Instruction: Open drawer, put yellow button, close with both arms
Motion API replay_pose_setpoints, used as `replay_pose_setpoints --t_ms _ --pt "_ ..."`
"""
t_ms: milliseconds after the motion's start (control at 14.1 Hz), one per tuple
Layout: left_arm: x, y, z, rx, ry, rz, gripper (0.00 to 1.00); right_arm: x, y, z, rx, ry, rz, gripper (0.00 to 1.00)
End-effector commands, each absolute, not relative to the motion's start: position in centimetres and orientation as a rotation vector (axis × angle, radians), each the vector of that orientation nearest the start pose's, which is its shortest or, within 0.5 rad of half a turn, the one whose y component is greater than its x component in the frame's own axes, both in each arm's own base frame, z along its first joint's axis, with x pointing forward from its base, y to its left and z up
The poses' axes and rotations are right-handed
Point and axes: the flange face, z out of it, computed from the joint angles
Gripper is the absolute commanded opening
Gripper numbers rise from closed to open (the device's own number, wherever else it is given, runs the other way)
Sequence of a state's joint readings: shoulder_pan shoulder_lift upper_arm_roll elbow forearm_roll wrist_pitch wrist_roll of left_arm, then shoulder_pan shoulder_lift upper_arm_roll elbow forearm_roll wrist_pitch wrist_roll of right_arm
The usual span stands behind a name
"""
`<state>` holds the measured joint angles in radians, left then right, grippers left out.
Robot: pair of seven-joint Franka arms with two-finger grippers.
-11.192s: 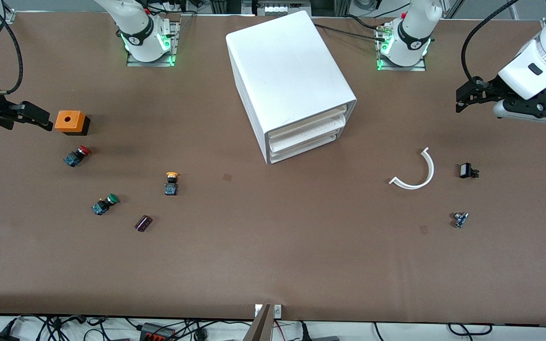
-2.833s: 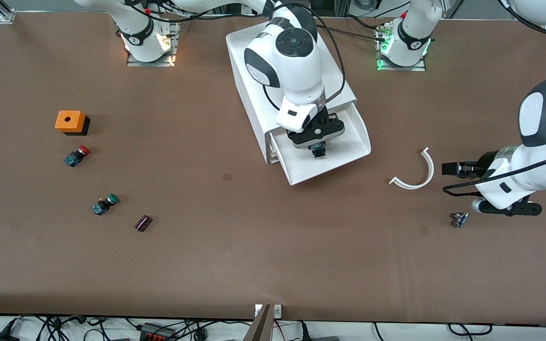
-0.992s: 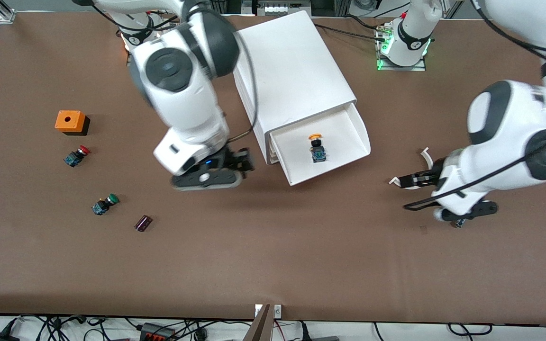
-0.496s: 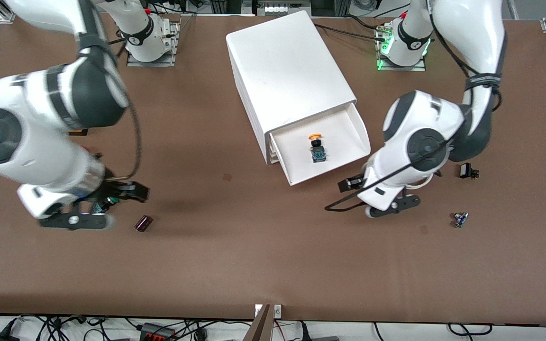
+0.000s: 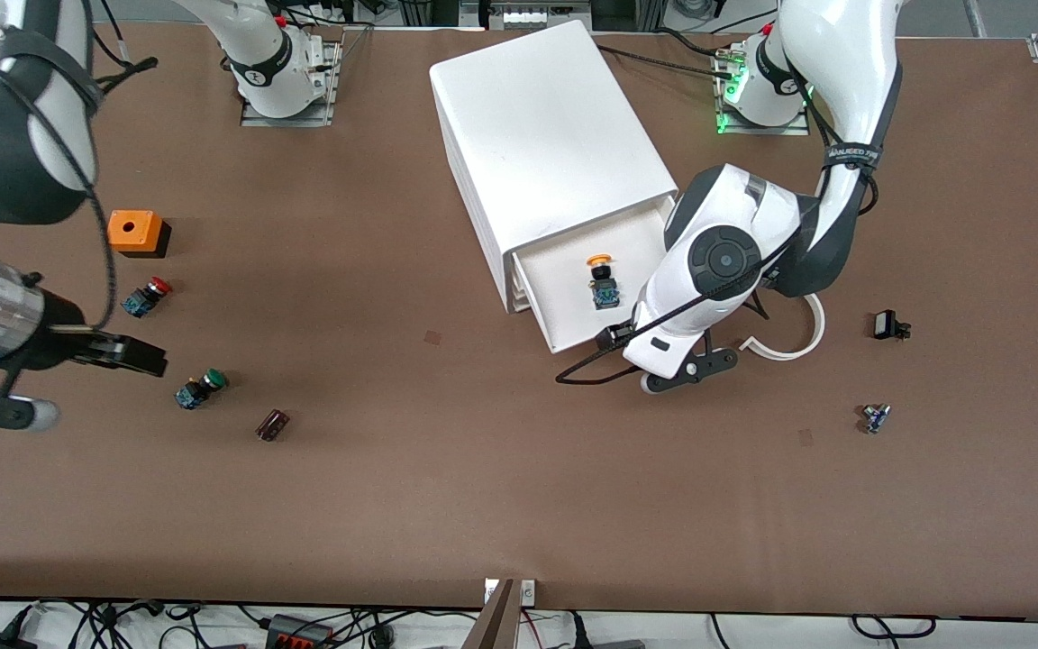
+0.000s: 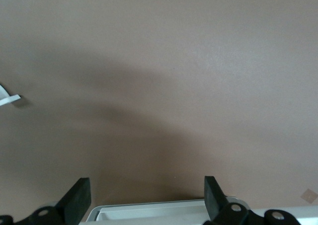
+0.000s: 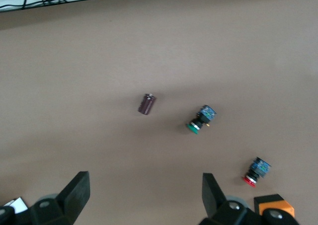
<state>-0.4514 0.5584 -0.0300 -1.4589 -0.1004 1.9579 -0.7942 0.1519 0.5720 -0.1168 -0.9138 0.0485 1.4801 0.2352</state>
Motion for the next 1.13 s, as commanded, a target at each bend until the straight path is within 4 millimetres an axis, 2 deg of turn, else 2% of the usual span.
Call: replay_pose_setpoints --t_ms 0,71,212,283,425,567,708,992,1062 --pt "60.1 -32.5 36.5 -3.135 -0.586 0.165 1.0 67.1 2.5 58.2 -3.124 0.234 0.011 1.0" --pt "59.1 -33.4 36.7 -3.141 -0.558 0.181 1.0 66.5 0.8 58.7 -3.123 0.193 -0.023 1.0" --pt "57.1 -33.6 37.2 -3.134 -0.543 0.201 1.0 65.3 -2.5 60.0 -3.112 0.193 -0.081 1.0" --pt "56.0 -33.7 37.2 -3.131 -0.533 0.22 1.0 64.7 -3.5 60.0 -3.111 0.188 -0.069 1.0" --pt "54.0 -35.5 36.8 -3.129 -0.518 0.256 1.0 63.1 -5.3 60.2 -3.107 0.16 -0.052 1.0" --pt "52.6 -37.3 36.7 -3.122 -0.555 0.276 1.0 61.8 -6.0 60.1 -3.103 0.168 -0.049 1.0" --pt "52.1 -37.9 36.6 -3.121 -0.551 0.284 1.0 61.0 -6.2 59.5 -3.108 0.12 -0.036 1.0" --pt "50.4 -38.5 36.2 -3.104 -0.558 0.307 1.0 60.5 -5.1 59.7 -3.134 0.04 -0.014 1.0" --pt "49.5 -39.4 36.0 -3.11 -0.53 0.319 1.0 59.8 -4.8 59.3 -3.13 0.053 0.017 1.0"
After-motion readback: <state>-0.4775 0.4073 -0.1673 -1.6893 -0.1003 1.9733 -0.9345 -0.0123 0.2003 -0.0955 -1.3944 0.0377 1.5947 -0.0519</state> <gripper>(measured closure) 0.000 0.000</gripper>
